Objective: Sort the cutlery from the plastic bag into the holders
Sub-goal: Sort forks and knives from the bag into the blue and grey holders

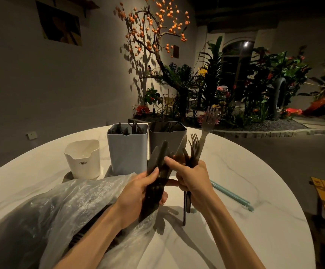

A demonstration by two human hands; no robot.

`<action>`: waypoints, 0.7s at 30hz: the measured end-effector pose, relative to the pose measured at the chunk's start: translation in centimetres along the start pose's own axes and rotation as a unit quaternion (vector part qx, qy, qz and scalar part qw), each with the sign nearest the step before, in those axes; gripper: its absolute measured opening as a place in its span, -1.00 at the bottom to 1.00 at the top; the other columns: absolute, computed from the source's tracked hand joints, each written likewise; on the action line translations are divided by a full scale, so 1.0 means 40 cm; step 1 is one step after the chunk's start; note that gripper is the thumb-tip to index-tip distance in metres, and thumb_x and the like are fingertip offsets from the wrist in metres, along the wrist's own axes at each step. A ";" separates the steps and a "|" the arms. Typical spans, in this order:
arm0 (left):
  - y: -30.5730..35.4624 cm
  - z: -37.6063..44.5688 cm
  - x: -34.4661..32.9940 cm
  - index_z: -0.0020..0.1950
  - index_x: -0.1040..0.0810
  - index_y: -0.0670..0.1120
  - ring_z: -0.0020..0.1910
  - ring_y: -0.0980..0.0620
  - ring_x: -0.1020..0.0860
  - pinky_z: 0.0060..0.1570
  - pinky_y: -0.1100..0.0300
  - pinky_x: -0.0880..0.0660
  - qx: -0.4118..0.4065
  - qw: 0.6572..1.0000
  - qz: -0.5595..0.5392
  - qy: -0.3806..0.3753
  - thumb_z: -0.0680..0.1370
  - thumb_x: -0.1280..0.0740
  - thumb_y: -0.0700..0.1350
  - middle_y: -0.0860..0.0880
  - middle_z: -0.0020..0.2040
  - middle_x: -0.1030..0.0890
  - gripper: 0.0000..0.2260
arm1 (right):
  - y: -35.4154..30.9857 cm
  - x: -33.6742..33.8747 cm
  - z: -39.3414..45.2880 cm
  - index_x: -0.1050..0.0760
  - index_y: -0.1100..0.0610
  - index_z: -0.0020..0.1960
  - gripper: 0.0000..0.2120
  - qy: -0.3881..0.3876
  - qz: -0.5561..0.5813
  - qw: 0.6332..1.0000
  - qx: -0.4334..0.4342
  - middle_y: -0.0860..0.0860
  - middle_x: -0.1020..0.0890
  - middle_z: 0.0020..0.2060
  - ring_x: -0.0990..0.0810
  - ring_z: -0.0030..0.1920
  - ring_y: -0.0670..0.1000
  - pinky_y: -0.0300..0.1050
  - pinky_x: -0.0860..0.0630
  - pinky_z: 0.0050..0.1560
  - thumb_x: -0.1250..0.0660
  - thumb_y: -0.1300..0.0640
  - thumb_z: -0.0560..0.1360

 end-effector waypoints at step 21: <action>-0.010 0.016 0.019 0.07 -0.57 -0.19 -0.54 0.04 -0.33 -0.58 0.28 -0.32 0.006 0.999 0.026 0.022 0.48 -0.46 0.02 -0.16 -0.28 -0.53 -0.68 | -0.005 0.050 0.005 -0.61 0.11 -0.16 -0.88 0.162 0.085 0.983 0.031 -0.10 -0.53 -0.51 -0.43 -0.41 -0.10 -0.24 -0.37 -0.39 -0.53 0.12 0.47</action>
Point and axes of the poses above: each hand's wrist, its own z-axis towards the middle knuckle, its own x-axis out of the back of the hand, y = z × x, the point moved 7 cm from there along z, towards the middle knuckle
